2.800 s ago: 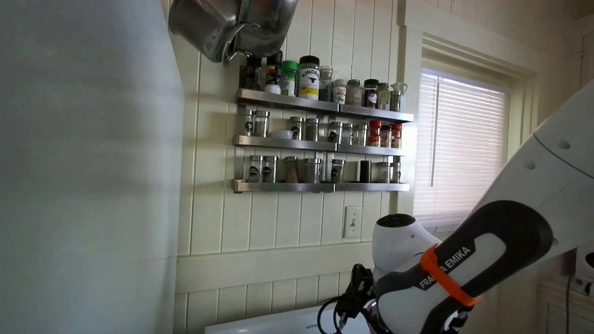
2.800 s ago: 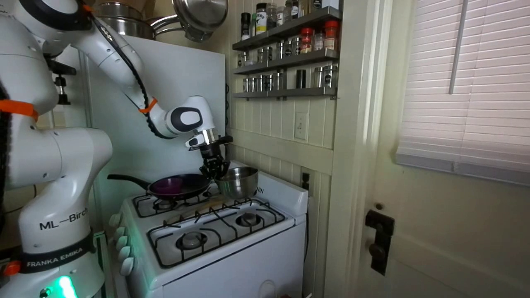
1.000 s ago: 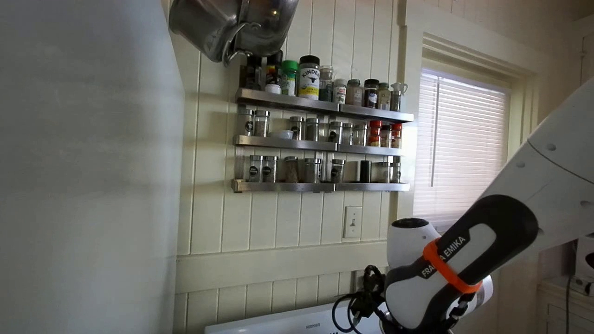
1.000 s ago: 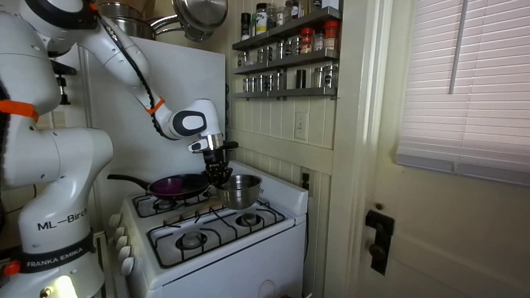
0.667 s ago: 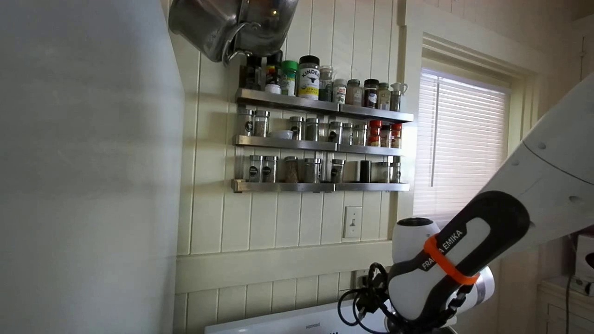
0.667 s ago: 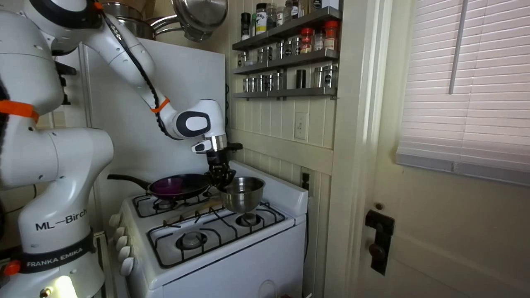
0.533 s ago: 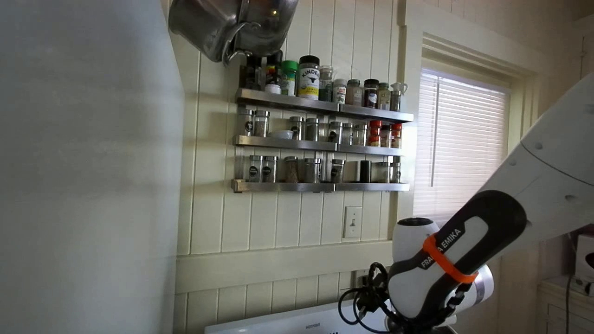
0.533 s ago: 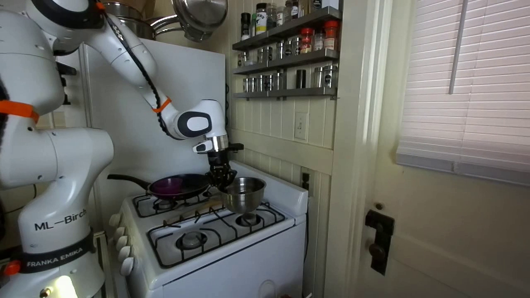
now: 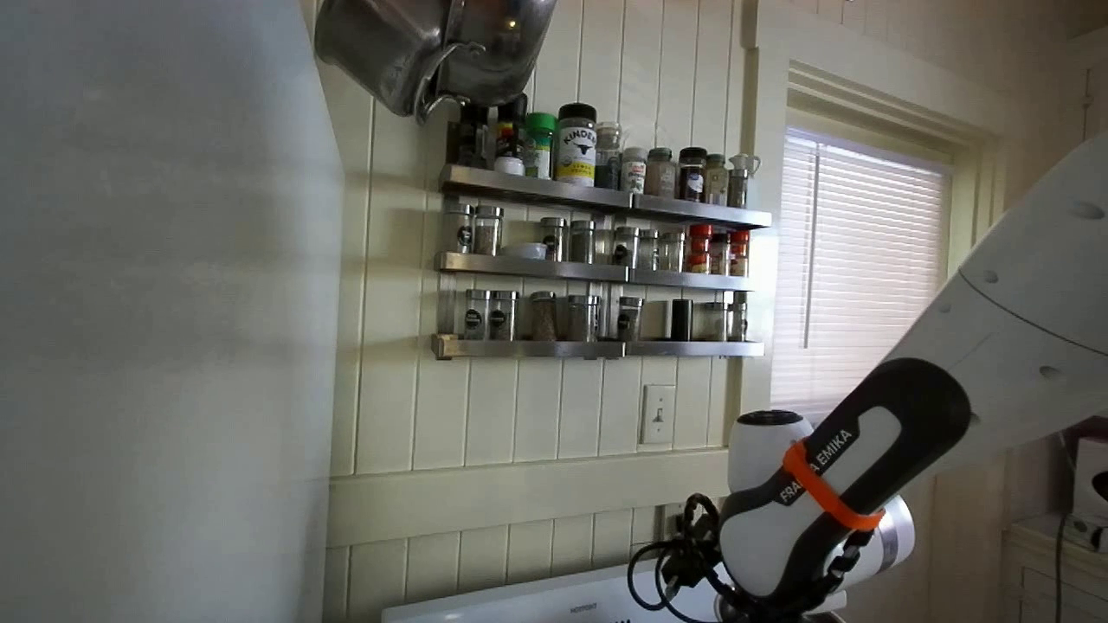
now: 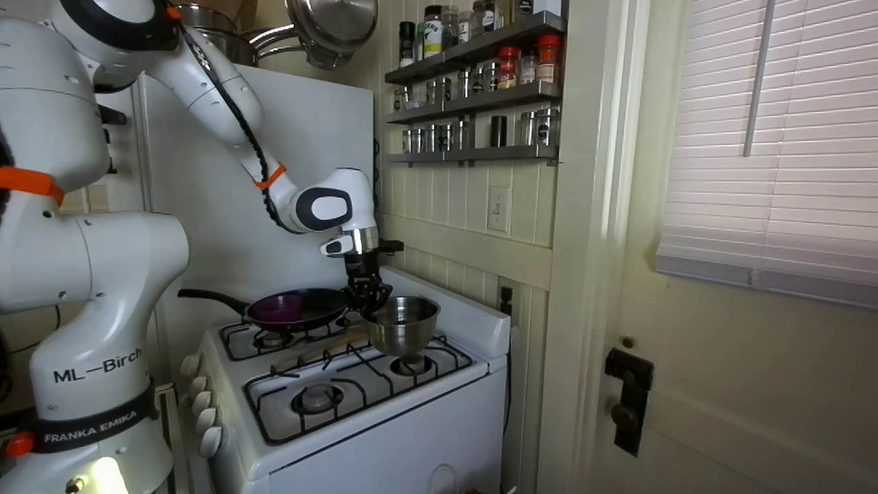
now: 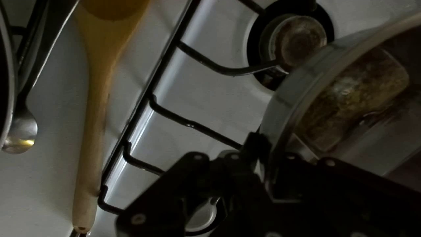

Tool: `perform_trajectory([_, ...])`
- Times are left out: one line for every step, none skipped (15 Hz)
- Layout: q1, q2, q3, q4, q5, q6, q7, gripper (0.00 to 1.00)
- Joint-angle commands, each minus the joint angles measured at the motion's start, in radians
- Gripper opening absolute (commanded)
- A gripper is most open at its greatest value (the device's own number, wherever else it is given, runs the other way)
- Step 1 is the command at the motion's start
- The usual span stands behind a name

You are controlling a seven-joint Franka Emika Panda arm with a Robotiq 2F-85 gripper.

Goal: Put the purple bowl on the pan then move the silver bowl to the right.

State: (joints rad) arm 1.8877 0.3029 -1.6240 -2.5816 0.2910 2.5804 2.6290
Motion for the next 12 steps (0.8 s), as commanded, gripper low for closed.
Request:
perform_trajectory([-0.041,-0.017,0.035,0.01,0.002,0.032,0.0,0.02])
perform_trajectory([-0.053,-0.018,0.047,0.011,0.0,0.034,-0.002,0.02])
perform_trajectory([-0.067,-0.016,0.059,0.014,-0.002,0.034,-0.003,0.02])
perform_trajectory([-0.084,-0.012,0.072,0.018,-0.005,0.035,-0.004,0.02])
perform_trajectory([-0.104,-0.013,0.087,0.024,-0.006,0.035,-0.007,0.02])
perform_trajectory([-0.123,-0.011,0.103,0.031,-0.007,0.032,-0.009,0.02])
perform_trajectory([-0.14,-0.008,0.119,0.038,-0.007,0.027,-0.01,0.02])
perform_trajectory([-0.16,-0.008,0.137,0.046,-0.007,0.022,-0.014,0.02])
perform_trajectory([-0.181,-0.01,0.155,0.054,-0.006,0.014,-0.019,0.02])
perform_trajectory([-0.202,-0.01,0.174,0.062,-0.005,0.009,-0.023,0.02])
perform_trajectory([-0.225,-0.01,0.196,0.069,-0.002,0.007,-0.03,0.05])
perform_trajectory([-0.247,-0.011,0.216,0.075,0.0,0.007,-0.038,0.02])
